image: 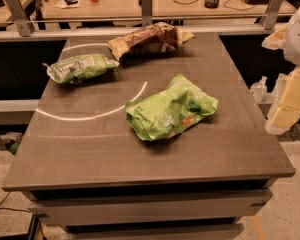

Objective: Pick green rice chip bag

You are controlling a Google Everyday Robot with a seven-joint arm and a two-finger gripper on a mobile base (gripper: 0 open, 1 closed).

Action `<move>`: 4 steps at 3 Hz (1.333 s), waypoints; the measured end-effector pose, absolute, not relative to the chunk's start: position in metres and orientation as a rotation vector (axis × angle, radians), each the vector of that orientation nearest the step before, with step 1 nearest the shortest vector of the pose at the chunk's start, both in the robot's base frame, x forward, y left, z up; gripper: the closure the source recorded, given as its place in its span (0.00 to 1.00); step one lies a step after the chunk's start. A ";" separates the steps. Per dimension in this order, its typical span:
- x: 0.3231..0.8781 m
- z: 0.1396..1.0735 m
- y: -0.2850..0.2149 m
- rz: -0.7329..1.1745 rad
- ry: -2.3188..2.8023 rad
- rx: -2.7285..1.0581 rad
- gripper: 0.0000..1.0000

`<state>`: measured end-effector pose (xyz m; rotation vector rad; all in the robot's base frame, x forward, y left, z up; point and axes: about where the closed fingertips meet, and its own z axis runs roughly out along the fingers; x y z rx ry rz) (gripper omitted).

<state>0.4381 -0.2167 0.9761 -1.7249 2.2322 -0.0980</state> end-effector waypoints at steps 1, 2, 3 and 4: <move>0.438 0.976 -0.217 -0.098 2.232 -1.725 0.00; 0.445 0.972 -0.203 -0.069 2.121 -1.841 0.00; 0.447 0.972 -0.199 -0.087 1.999 -1.963 0.00; 0.447 0.972 -0.199 -0.087 1.996 -1.964 0.00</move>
Offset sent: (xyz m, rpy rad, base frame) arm 0.0281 0.0661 -0.0266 0.0406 -0.0107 0.6069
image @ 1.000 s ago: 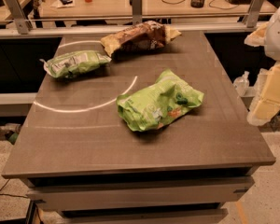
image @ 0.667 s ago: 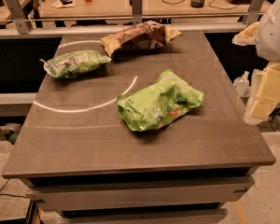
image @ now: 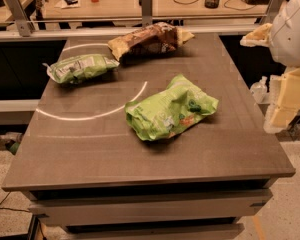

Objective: Pick green rice chip bag

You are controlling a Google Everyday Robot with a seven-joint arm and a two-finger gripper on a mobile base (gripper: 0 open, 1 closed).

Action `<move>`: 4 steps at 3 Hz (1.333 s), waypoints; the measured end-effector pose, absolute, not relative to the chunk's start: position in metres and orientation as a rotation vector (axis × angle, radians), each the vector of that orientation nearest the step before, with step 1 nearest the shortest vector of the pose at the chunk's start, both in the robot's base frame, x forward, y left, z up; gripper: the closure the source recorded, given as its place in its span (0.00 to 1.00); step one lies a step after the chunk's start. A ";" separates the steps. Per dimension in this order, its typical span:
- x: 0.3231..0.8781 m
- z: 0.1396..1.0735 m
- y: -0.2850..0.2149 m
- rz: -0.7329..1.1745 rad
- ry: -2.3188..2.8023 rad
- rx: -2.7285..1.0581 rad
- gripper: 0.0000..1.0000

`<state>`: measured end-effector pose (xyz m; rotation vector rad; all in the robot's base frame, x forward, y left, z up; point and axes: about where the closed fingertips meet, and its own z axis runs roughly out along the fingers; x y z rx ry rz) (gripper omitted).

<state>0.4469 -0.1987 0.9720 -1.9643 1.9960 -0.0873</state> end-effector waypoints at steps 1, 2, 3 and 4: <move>0.457 0.974 -0.194 -0.075 1.899 -2.012 0.00; 0.478 0.971 -0.193 0.029 1.714 -2.099 0.00; 0.496 0.960 -0.196 0.086 1.612 -2.167 0.00; 0.513 0.933 -0.203 0.108 1.619 -2.184 0.00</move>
Offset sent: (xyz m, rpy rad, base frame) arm 0.0543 0.0028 -0.0026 0.2013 -0.0196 0.4423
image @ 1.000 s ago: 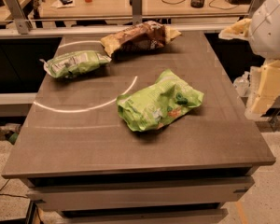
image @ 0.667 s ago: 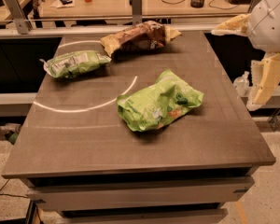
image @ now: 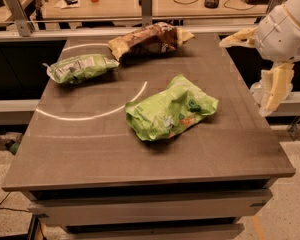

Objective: Pick green rice chip bag

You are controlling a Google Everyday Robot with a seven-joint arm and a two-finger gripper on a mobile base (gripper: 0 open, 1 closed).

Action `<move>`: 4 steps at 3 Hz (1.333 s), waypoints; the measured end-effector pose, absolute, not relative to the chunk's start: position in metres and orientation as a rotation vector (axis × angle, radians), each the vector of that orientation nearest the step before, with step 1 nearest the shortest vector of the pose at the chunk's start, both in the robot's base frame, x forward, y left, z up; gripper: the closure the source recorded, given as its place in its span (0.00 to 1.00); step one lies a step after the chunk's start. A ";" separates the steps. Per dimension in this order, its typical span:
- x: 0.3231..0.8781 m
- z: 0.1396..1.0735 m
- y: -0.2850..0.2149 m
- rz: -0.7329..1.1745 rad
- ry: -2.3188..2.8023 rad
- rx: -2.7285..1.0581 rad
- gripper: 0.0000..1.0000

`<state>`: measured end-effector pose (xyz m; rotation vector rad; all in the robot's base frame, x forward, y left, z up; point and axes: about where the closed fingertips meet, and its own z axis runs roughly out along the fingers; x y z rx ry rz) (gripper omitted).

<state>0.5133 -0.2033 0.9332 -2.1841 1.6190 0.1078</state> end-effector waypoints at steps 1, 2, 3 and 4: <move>0.526 0.902 -0.204 0.126 1.627 -2.204 0.00; 0.531 0.888 -0.193 0.131 1.559 -2.265 0.00; 0.526 0.885 -0.173 0.140 1.468 -2.329 0.00; 0.526 0.882 -0.149 0.148 1.400 -2.373 0.00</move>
Offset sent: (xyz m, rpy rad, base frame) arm 0.0191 0.0203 -0.0589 -0.0417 0.0133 0.1601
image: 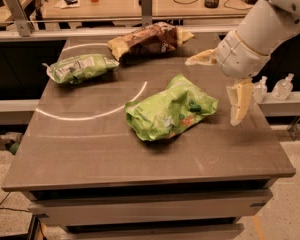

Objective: Pick green rice chip bag

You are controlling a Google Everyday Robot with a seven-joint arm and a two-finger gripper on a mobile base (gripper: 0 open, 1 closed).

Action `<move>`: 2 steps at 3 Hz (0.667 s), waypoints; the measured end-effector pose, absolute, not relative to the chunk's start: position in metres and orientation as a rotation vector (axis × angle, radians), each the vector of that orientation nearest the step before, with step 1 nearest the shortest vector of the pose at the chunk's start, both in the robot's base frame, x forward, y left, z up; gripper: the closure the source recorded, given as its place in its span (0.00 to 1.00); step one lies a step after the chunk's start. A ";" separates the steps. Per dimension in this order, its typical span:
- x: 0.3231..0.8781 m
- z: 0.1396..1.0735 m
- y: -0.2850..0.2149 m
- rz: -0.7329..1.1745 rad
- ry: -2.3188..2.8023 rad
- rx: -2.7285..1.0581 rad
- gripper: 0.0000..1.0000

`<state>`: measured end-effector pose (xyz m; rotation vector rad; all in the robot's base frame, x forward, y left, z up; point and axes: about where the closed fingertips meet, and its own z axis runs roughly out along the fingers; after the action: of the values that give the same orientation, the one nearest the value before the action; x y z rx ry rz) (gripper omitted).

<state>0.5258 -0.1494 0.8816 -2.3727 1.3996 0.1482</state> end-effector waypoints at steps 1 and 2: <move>0.533 0.880 -0.131 0.182 1.367 -2.385 0.00; 0.540 0.884 -0.110 0.217 1.331 -2.412 0.00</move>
Offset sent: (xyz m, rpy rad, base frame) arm 0.0183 0.0606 0.0091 0.0190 0.0608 0.1081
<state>0.5396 -0.1104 0.8839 -2.4115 1.3309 0.2165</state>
